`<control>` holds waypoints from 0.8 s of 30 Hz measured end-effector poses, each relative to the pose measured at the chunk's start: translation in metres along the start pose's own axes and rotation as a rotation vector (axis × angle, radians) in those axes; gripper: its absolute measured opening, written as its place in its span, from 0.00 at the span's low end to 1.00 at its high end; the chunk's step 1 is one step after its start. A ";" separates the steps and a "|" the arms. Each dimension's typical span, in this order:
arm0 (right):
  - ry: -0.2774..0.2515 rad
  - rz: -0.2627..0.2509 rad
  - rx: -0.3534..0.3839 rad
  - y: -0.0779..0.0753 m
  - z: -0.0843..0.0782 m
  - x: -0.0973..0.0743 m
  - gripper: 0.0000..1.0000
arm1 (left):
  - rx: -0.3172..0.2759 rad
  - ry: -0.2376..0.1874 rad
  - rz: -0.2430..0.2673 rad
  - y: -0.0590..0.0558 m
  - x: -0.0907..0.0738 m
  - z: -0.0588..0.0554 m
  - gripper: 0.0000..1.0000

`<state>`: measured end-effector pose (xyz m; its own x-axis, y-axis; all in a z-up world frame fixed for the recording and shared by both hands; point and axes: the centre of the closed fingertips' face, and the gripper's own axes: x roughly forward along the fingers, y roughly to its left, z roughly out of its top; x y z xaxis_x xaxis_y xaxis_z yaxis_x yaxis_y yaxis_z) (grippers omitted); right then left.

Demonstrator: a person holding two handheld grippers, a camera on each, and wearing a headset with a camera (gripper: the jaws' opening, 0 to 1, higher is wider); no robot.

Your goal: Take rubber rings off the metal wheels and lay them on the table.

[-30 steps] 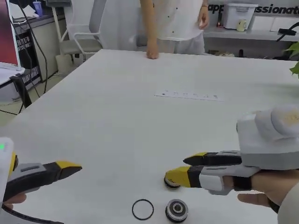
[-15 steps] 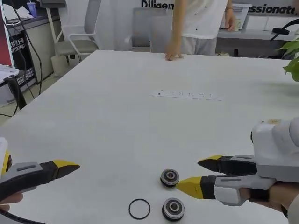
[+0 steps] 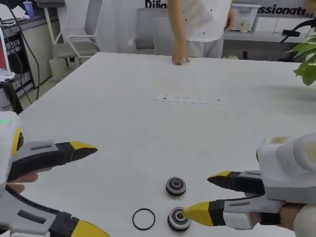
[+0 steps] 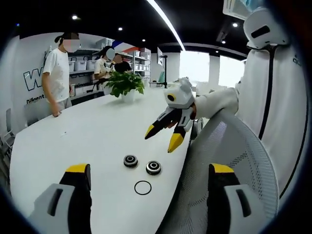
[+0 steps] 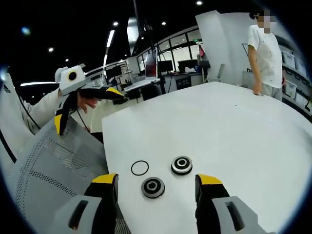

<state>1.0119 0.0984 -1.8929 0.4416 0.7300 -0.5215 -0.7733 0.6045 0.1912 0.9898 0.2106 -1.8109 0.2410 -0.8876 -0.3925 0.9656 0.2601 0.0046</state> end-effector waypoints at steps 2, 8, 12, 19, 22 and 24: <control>0.002 0.005 -0.008 0.001 -0.001 0.001 0.63 | 0.021 -0.011 -0.022 -0.003 0.005 0.009 0.99; 0.015 0.017 -0.018 0.003 -0.004 0.004 0.63 | 0.078 -0.047 -0.124 -0.014 0.030 0.035 0.99; 0.024 0.019 -0.018 0.003 -0.007 0.006 0.62 | 0.151 -0.027 -0.186 -0.021 0.052 0.043 0.99; 0.020 0.026 -0.001 0.003 -0.009 0.008 0.58 | 0.182 -0.042 -0.217 -0.018 0.089 0.045 0.94; 0.032 0.031 -0.005 0.004 -0.012 0.009 0.56 | 0.187 -0.052 -0.210 -0.013 0.103 0.039 0.91; 0.040 0.033 -0.009 0.004 -0.015 0.011 0.54 | 0.172 -0.056 -0.192 -0.007 0.109 0.032 0.88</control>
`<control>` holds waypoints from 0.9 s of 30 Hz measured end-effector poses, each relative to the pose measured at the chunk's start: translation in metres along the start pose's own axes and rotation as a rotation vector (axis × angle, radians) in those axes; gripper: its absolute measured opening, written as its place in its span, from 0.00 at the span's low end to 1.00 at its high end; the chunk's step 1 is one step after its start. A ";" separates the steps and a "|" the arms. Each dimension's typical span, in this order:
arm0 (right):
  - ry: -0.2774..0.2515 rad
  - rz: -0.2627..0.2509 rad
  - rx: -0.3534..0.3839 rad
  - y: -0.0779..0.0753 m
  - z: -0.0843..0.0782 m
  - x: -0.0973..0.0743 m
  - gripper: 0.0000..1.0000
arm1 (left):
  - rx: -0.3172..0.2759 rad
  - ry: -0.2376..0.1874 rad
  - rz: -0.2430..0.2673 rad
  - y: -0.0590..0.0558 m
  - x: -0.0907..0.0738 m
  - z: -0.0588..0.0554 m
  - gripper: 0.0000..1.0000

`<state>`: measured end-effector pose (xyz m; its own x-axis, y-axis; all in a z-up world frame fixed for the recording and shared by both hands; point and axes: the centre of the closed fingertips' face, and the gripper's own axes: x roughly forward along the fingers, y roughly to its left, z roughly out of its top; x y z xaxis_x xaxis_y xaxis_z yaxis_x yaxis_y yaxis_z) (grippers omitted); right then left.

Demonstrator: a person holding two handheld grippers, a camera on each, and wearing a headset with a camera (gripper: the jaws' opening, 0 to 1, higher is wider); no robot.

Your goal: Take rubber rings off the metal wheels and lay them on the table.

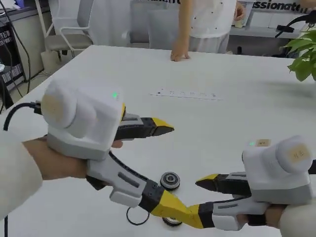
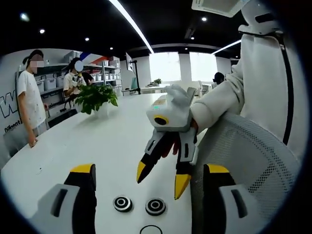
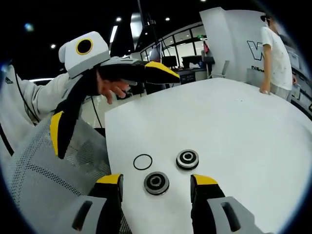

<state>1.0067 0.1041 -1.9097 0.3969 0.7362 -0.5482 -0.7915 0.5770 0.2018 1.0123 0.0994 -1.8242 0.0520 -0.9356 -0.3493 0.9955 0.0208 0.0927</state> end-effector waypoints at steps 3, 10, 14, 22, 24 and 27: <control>0.006 0.002 0.001 0.000 -0.002 0.001 0.52 | -0.019 0.009 0.041 0.007 0.001 -0.016 0.82; 0.012 0.017 0.000 0.002 -0.006 0.007 0.44 | -0.049 0.061 0.070 0.014 0.003 -0.048 0.73; 0.017 0.020 -0.006 0.004 -0.008 0.010 0.39 | -0.135 0.047 0.077 0.020 0.007 -0.058 0.63; 0.036 0.013 -0.036 0.003 -0.015 0.015 0.30 | -0.118 0.102 0.030 0.007 0.016 -0.078 0.42; 0.058 0.017 -0.046 0.003 -0.021 0.017 0.30 | -0.125 0.101 0.025 0.005 0.019 -0.080 0.39; 0.079 0.017 -0.060 0.004 -0.025 0.019 0.29 | -0.131 0.112 0.012 -0.002 0.025 -0.087 0.35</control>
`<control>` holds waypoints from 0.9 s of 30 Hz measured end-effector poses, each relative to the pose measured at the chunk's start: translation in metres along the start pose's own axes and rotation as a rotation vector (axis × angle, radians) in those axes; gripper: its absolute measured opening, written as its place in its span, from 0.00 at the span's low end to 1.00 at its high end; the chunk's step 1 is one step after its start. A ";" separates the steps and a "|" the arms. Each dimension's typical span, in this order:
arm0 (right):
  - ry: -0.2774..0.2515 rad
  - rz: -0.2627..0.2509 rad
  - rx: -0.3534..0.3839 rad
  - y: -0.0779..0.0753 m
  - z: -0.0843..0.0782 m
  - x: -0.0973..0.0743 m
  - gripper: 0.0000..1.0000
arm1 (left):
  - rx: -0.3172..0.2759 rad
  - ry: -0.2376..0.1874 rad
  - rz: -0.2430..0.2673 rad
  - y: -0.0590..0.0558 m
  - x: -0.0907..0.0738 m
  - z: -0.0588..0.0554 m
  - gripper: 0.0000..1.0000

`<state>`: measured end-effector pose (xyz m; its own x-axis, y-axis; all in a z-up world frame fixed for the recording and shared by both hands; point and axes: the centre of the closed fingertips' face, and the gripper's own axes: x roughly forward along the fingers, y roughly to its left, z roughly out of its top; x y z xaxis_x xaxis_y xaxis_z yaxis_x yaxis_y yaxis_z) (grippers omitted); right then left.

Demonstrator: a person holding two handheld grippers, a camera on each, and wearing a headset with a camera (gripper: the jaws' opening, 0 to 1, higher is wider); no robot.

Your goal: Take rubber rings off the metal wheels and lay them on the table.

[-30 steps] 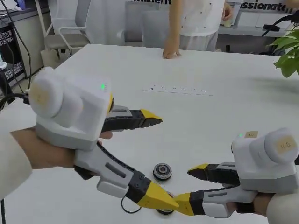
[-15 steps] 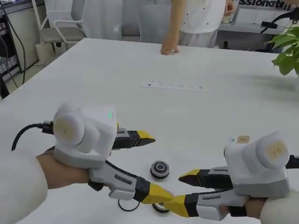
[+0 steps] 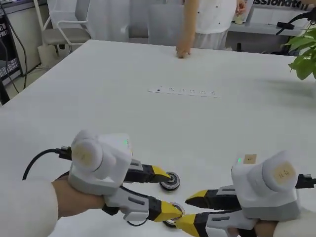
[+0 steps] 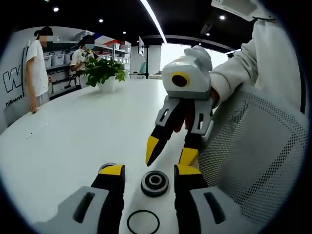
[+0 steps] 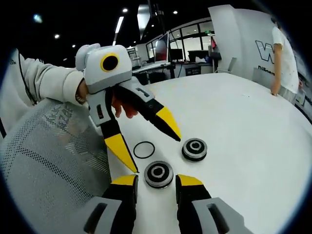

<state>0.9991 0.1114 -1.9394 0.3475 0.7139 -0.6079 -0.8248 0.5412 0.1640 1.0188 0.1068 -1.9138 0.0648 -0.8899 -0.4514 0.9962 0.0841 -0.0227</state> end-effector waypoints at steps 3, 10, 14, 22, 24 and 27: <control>0.018 -0.010 -0.013 -0.001 -0.003 0.002 0.28 | 0.013 0.019 -0.005 -0.003 0.004 -0.005 0.30; 0.052 -0.031 -0.036 -0.005 -0.011 0.009 0.27 | 0.024 0.035 -0.015 -0.009 0.011 -0.013 0.18; 0.064 -0.035 -0.041 -0.006 -0.015 0.010 0.26 | 0.029 0.066 -0.029 -0.014 0.013 -0.023 0.15; 0.053 -0.025 -0.045 -0.004 -0.013 0.011 0.22 | 0.050 0.071 -0.006 -0.008 0.014 -0.026 0.08; 0.053 -0.022 -0.032 -0.005 -0.014 0.012 0.21 | 0.047 0.070 -0.005 -0.008 0.015 -0.026 0.08; 0.054 -0.019 -0.027 -0.005 -0.015 0.012 0.20 | 0.039 0.067 -0.005 -0.008 0.015 -0.026 0.08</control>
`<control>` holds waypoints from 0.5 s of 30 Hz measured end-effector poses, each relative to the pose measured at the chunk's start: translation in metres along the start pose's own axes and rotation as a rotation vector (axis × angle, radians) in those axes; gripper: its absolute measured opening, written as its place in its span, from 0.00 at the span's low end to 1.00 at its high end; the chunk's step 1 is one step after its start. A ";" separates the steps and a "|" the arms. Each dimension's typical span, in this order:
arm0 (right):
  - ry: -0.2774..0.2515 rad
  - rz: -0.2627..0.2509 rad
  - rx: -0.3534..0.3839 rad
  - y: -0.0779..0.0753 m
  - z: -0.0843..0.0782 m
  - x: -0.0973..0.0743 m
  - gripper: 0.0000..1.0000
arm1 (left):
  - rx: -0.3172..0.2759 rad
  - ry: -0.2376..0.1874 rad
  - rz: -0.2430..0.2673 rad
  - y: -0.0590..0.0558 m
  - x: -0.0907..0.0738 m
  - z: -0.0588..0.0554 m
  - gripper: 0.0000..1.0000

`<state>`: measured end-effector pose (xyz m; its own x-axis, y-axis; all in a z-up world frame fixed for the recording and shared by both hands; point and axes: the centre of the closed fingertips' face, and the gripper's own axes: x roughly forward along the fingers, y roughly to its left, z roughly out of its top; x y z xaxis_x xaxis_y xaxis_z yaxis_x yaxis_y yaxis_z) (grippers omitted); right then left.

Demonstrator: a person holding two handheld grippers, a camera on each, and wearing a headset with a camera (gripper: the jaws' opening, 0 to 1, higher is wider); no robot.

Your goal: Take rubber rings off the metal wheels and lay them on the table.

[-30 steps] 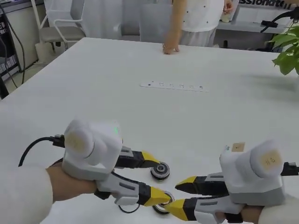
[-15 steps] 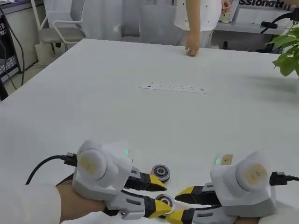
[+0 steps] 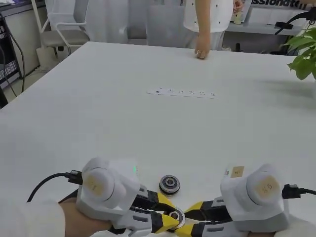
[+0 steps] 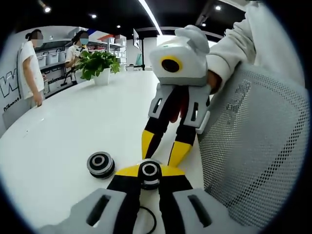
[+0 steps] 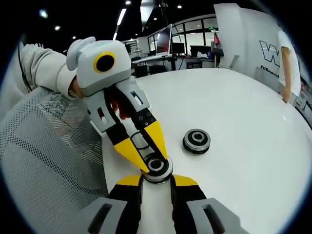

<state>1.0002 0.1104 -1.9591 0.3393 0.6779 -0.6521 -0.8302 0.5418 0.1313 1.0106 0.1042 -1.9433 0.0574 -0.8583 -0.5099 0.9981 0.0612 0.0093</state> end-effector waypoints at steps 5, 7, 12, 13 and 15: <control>0.008 0.003 -0.010 0.000 -0.001 -0.001 0.18 | -0.002 -0.002 0.002 0.000 -0.001 0.001 0.08; 0.016 0.002 -0.020 0.000 -0.002 -0.002 0.16 | -0.005 -0.003 0.003 0.000 -0.001 0.001 0.08; 0.022 0.003 -0.023 0.000 -0.003 -0.003 0.12 | -0.034 -0.014 0.001 0.001 -0.001 0.001 0.08; 0.025 0.002 -0.028 0.000 -0.003 -0.003 0.12 | -0.034 -0.014 0.001 0.000 -0.002 0.002 0.08; 0.027 0.002 -0.030 0.000 -0.004 -0.003 0.10 | -0.039 -0.016 0.000 0.000 -0.002 0.002 0.08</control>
<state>0.9975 0.1067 -1.9598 0.3264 0.6650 -0.6718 -0.8436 0.5255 0.1104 1.0109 0.1049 -1.9410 0.0583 -0.8661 -0.4965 0.9964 0.0809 -0.0242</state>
